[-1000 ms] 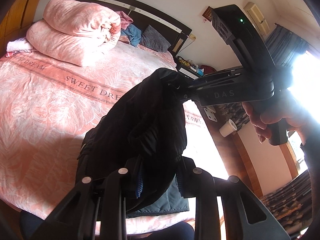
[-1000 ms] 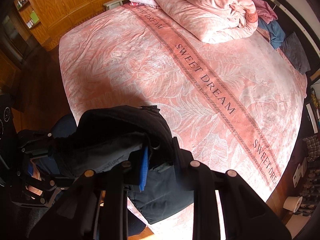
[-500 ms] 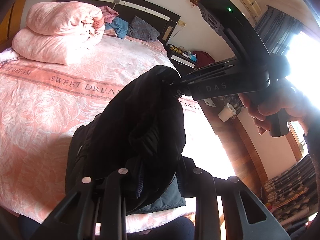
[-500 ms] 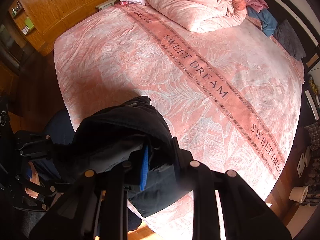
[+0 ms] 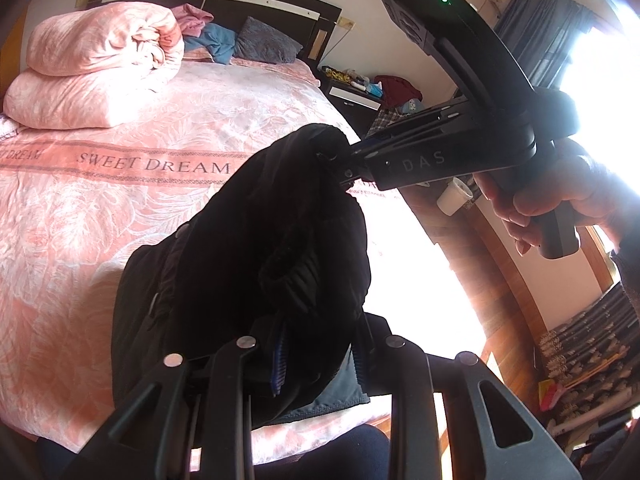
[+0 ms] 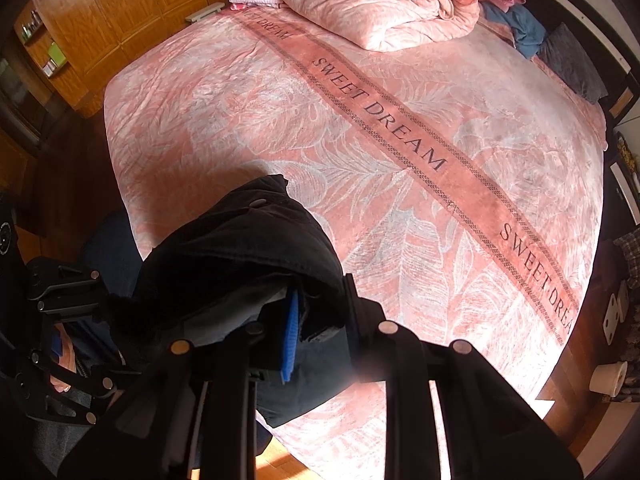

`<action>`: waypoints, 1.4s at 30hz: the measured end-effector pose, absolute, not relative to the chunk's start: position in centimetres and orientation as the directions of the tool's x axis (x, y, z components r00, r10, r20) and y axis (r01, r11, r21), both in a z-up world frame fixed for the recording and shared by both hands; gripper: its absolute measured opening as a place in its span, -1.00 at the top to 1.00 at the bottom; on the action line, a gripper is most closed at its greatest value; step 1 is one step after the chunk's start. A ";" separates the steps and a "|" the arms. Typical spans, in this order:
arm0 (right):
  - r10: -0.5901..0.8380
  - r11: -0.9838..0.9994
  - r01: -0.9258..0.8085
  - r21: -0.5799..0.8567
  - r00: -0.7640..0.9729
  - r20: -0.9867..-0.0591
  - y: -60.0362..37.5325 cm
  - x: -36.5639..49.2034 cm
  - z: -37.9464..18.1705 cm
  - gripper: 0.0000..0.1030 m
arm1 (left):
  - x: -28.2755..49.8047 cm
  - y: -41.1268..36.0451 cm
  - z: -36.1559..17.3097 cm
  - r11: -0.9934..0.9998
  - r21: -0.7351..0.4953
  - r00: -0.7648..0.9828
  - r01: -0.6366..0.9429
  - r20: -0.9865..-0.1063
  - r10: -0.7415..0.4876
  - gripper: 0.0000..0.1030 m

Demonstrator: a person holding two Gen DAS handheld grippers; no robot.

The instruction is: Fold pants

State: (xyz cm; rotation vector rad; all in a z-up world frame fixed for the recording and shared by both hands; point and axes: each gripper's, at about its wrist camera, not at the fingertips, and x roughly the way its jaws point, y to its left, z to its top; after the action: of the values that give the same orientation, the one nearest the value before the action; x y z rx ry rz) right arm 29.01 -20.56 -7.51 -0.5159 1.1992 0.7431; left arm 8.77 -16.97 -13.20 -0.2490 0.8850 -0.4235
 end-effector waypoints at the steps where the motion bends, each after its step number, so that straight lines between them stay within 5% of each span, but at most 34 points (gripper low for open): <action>1: 0.239 0.662 -0.749 0.025 0.179 -0.954 -20.8 29.0 -7.7 0.62 | 8.9 -17.3 -13.4 0.890 -0.377 0.554 0.257 -0.697 -0.455 0.49; 42: 0.208 0.494 -0.847 -0.196 0.334 -0.919 -30.6 27.0 -21.3 0.73 | 12.5 -30.0 -25.7 0.919 -0.176 0.381 0.354 -0.870 -0.313 0.49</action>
State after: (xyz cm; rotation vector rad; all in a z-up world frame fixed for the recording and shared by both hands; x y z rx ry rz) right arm 26.97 -30.64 -21.29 -0.7760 0.9936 0.7869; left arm 12.50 -29.96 -25.69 0.0414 1.1003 -0.4256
